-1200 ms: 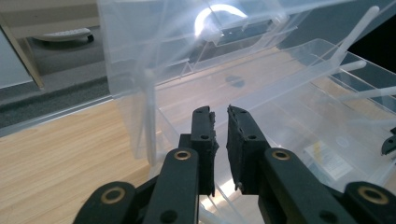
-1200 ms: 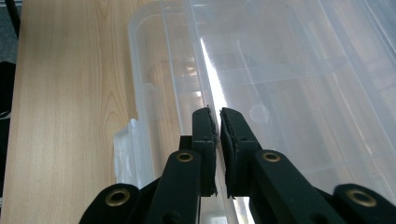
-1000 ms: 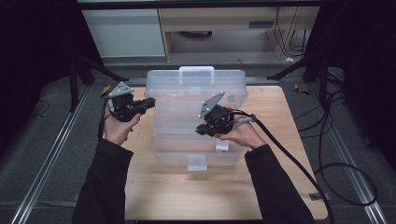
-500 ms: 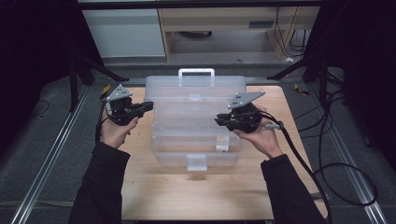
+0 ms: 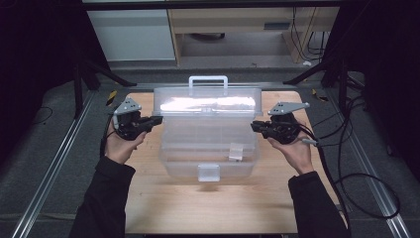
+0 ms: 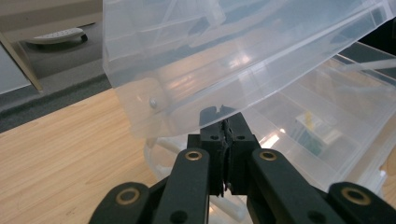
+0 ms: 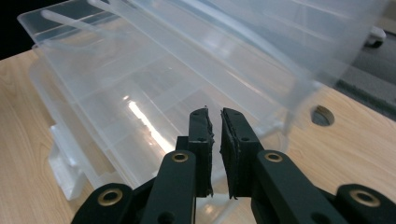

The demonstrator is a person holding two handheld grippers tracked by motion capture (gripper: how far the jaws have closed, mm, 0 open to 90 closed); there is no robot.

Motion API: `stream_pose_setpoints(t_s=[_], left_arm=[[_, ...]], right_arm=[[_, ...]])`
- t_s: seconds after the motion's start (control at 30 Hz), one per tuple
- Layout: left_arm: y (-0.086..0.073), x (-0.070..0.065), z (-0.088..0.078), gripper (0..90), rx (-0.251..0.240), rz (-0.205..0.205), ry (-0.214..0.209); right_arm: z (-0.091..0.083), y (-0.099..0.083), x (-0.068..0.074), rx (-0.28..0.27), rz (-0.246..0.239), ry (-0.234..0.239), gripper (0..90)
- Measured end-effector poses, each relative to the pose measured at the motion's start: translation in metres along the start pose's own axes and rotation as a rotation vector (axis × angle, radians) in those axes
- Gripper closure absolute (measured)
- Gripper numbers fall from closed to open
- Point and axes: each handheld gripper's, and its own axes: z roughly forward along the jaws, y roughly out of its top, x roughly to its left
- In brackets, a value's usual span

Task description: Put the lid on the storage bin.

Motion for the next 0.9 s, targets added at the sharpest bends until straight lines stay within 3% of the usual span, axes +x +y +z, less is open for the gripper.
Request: stream_pose_setpoints(t_s=[0.2,0.5,0.7,0.9], left_arm=[[-0.008,-0.004,-0.001,87.5,0.020,0.025,-0.004],[-0.021,-0.010,-0.003,87.2,0.072,0.065,-0.018],[-0.030,-0.013,-0.003,86.7,0.117,0.097,0.003],[-0.038,-0.012,-0.003,86.2,0.146,0.095,0.014]], right_arm=[[-0.004,-0.010,-0.007,-0.012,0.036,-0.014,86.9],[-0.008,-0.022,-0.006,-0.003,0.043,-0.010,88.0],[-0.006,-0.032,-0.005,-0.001,0.054,-0.001,86.6],[-0.007,-0.040,-0.004,0.006,0.055,0.003,85.9]])
